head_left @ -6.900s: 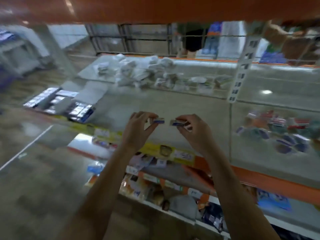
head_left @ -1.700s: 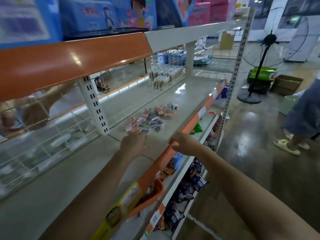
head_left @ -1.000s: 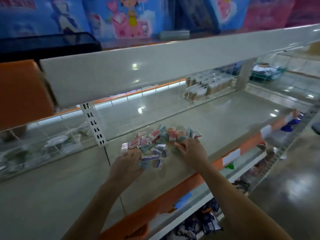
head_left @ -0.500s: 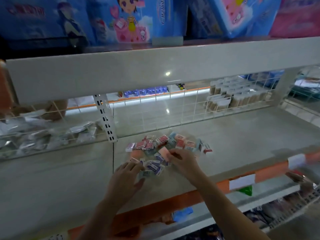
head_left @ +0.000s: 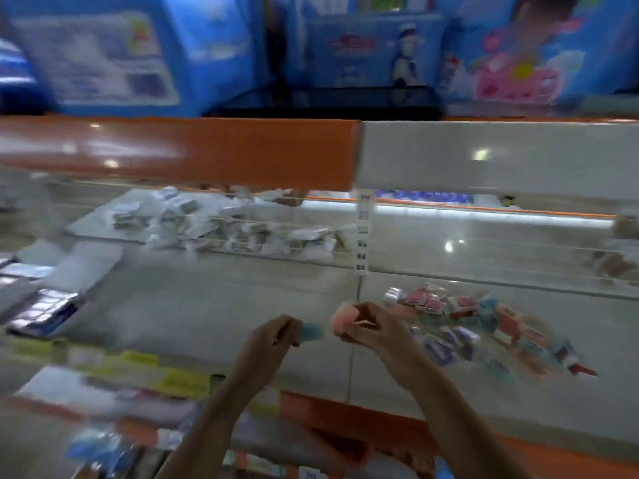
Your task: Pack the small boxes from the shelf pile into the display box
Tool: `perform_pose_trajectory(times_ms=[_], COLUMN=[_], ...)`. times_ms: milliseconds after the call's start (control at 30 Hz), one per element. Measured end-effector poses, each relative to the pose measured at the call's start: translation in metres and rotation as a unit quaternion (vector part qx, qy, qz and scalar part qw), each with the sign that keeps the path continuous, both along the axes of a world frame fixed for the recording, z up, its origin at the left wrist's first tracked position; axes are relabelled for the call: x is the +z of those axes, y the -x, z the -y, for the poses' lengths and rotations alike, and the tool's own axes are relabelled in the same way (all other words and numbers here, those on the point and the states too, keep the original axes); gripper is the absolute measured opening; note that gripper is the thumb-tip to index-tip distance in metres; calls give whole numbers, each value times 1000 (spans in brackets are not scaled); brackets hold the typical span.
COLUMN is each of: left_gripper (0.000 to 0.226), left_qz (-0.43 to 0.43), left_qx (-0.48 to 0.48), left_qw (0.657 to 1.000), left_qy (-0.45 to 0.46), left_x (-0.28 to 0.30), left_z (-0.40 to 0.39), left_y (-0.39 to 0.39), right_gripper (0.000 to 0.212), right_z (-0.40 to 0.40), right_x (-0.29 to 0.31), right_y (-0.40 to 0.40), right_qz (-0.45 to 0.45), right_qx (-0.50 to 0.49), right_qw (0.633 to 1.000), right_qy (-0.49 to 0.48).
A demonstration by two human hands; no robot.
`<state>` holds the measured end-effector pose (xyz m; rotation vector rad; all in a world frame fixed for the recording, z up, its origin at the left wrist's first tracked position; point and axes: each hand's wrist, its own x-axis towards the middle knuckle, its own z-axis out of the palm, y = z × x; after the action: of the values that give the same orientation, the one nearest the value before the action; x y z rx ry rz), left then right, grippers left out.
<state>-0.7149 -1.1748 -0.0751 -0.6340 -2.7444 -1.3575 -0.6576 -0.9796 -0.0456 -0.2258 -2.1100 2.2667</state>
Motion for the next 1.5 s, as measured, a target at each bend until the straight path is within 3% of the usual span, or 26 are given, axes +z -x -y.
perform_pose_trajectory(times_ms=[100,333,500,767,867,1000,1267,1400,1500], left_gripper=[34,30,30,30,17,19,18,19,15], left_qz=[21,41,53,44,39,35,44,54,54], left_qx=[44,133,160,204,214,207,165,136,99], left_qw=[998,989,984,973,970,973,979,984,991], left_qy=[-48,-58,-58,-97,-105,-95,-111,-103,-74], left_x=[5,14,11,-5,-8,-2,17,21,20], left_z=[56,220,330,443,478,523,609,635,646], left_y=[1,4,1,22,46,89,188,225,249], right_gripper=[27,35,34,36,40,37,35,33,34], right_z=[54,216,327,435,467,508,581,605,614], right_x=[8,12,5,-2,1,9,18,15,11], right_y=[14,49,69,108,137,187,280,307,321], right_qz=[-2,-20,-26,-32,-41,-92,-93,-86,-88], right_qx=[52,141,174,188,198,183,146,150,161], right_qw=[998,988,984,982,979,976,978,965,933], right_qy=[27,63,12,-11,-13,-75,-117,-199,-310])
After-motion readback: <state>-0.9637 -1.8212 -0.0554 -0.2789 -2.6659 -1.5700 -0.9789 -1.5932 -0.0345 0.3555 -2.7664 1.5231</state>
